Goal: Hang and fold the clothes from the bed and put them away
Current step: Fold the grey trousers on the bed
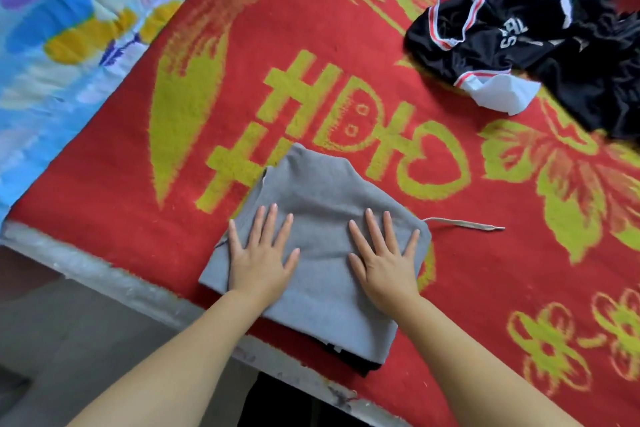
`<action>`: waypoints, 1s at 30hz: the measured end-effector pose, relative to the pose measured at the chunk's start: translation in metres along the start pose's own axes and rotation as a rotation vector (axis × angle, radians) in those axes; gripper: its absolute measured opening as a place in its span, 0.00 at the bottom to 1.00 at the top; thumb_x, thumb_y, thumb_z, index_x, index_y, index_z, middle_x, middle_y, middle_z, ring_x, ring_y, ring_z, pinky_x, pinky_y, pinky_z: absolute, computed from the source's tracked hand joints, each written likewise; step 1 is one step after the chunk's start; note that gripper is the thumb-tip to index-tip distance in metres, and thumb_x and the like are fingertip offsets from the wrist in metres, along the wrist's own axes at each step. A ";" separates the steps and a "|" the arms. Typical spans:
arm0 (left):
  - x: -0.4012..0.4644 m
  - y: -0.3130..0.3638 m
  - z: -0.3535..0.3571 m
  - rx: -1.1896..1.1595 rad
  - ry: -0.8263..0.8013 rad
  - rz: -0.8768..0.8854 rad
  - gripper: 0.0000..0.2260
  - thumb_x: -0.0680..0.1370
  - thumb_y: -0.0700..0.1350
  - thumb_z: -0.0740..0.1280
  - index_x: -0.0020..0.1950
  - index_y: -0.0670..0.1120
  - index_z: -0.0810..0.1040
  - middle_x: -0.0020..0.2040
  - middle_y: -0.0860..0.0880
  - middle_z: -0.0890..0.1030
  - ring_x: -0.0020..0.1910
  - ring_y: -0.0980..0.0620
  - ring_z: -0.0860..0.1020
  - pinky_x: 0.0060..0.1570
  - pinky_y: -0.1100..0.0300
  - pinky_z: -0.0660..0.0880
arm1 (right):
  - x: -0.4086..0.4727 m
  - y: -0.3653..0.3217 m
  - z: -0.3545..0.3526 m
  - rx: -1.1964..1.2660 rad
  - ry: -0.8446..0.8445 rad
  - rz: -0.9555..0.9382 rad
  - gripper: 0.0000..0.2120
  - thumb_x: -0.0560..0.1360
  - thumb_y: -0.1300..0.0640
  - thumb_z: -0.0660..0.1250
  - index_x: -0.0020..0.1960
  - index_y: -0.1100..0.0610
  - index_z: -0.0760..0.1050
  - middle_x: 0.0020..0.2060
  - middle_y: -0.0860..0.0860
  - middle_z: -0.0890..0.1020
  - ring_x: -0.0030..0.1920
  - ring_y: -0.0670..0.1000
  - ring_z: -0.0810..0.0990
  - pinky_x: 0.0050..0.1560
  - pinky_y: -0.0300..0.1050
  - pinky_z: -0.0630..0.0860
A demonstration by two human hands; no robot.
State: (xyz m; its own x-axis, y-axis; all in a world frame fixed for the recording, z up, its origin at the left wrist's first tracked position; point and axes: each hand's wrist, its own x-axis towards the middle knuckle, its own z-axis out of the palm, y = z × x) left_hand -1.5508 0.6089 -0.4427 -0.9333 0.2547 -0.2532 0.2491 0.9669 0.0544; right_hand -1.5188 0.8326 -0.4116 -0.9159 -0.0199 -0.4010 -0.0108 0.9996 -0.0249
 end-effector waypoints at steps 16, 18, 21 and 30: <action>-0.027 0.020 -0.002 -0.054 0.102 0.079 0.28 0.78 0.55 0.51 0.76 0.46 0.62 0.76 0.43 0.61 0.75 0.44 0.61 0.67 0.29 0.51 | -0.048 -0.034 0.023 0.032 0.142 -0.492 0.28 0.77 0.41 0.55 0.75 0.51 0.64 0.75 0.52 0.63 0.75 0.57 0.60 0.68 0.75 0.48; -0.036 0.021 0.011 -0.030 0.050 0.063 0.27 0.78 0.54 0.51 0.74 0.45 0.65 0.76 0.43 0.62 0.74 0.44 0.64 0.67 0.30 0.54 | -0.064 -0.039 0.047 -0.024 0.087 -0.538 0.29 0.77 0.40 0.56 0.75 0.50 0.64 0.74 0.50 0.64 0.74 0.55 0.62 0.67 0.72 0.51; -0.032 0.020 0.019 0.028 0.008 0.024 0.26 0.78 0.54 0.50 0.74 0.46 0.64 0.75 0.43 0.63 0.73 0.44 0.64 0.67 0.31 0.54 | -0.061 -0.039 0.044 -0.070 -0.059 -0.473 0.28 0.77 0.39 0.54 0.74 0.48 0.64 0.74 0.49 0.65 0.74 0.54 0.63 0.66 0.72 0.54; -0.064 0.093 -0.024 -0.070 0.094 -0.042 0.34 0.66 0.50 0.76 0.69 0.39 0.73 0.70 0.39 0.71 0.69 0.44 0.71 0.61 0.31 0.65 | -0.044 0.068 -0.028 -0.257 0.017 -0.623 0.44 0.57 0.64 0.74 0.72 0.54 0.69 0.71 0.54 0.69 0.71 0.56 0.67 0.65 0.71 0.63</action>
State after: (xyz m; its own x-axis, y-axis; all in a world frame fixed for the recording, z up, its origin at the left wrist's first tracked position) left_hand -1.4747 0.6825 -0.3985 -0.9634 0.2108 -0.1655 0.1936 0.9744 0.1142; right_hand -1.4906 0.9017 -0.3703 -0.7133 -0.5964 -0.3680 -0.6327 0.7739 -0.0277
